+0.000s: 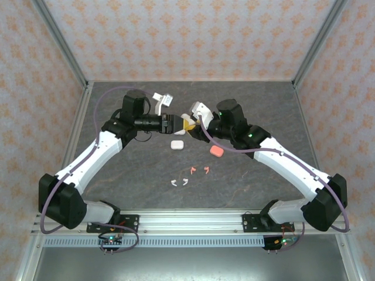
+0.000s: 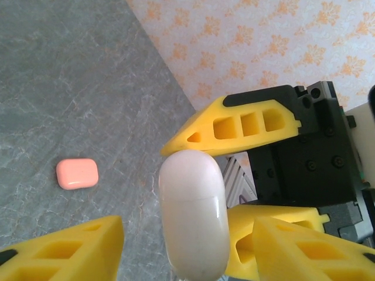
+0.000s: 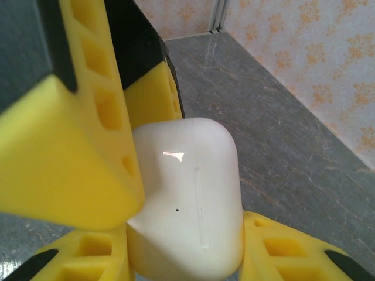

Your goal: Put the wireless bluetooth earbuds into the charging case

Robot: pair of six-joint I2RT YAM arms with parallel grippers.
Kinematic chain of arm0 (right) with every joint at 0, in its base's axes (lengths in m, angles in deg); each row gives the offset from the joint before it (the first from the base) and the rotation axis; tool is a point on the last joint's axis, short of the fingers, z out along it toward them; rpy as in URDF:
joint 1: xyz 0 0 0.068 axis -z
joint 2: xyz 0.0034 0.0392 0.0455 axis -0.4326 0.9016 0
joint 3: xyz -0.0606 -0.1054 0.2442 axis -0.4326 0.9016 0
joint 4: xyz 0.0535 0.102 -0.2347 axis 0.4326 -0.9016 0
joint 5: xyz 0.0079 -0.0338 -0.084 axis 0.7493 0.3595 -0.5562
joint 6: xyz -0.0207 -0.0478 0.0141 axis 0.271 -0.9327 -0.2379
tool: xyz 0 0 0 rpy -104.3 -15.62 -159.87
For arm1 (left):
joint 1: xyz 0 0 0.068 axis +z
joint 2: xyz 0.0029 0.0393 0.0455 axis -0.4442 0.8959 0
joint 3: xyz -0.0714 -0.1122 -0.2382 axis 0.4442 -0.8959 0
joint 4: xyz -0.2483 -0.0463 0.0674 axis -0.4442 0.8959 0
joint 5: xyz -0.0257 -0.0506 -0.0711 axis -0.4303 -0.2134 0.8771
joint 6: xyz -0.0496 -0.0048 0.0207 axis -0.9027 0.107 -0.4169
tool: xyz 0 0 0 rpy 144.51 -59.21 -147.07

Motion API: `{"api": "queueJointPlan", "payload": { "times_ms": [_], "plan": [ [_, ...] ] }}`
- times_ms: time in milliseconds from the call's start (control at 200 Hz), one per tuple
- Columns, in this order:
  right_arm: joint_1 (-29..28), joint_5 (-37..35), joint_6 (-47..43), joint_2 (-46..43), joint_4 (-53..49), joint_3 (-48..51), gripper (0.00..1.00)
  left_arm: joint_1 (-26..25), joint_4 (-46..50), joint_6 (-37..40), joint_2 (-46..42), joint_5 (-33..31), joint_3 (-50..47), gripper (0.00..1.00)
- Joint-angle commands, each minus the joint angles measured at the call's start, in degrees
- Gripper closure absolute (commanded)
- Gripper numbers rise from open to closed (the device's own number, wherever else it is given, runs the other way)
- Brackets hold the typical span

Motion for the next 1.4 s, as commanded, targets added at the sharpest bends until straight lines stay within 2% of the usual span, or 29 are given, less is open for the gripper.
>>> {"api": "queueJointPlan", "payload": {
  "times_ms": [0,185,365,445,535,936,1206,1321,1396],
  "plan": [
    [0.26,0.94,0.11,-0.35,2.33,-0.61,0.72,-0.69,1.33,1.59,0.14,2.24,2.49,0.47],
    [0.26,0.9,0.02,-0.26,1.88,-0.5,0.72,-0.82,1.86,2.04,0.28,2.64,2.61,0.68],
    [0.22,1.61,-0.87,-0.22,0.64,-0.43,0.72,-0.86,0.94,1.57,0.24,2.42,2.3,0.73],
    [0.15,1.79,-1.3,-0.37,-0.1,-0.34,0.72,-0.94,0.6,1.47,0.16,2.37,2.3,0.73],
    [0.13,2.06,-1.39,-0.45,-0.57,-0.27,0.72,-0.95,0.23,1.16,0.1,2.0,2.29,0.66],
    [0.18,3.25,-0.87,-0.33,-0.5,0.1,0.72,-1.42,-0.74,0.45,0.93,1.5,2.3,0.66],
    [0.18,3.34,-0.44,-0.47,-1.03,0.13,0.71,-1.66,-0.96,0.79,0.96,1.32,2.26,0.78],
    [0.26,2.54,0.39,-1.12,-1.86,0.14,0.64,-1.64,-0.95,1.43,0.21,-0.55,1.85,0.8],
    [0.34,1.79,1.41,-2.59,-1.86,1.04,0.55,-1.64,-1.68,2.15,-1.16,-2.98,0.74,0.81]
  ]
}}
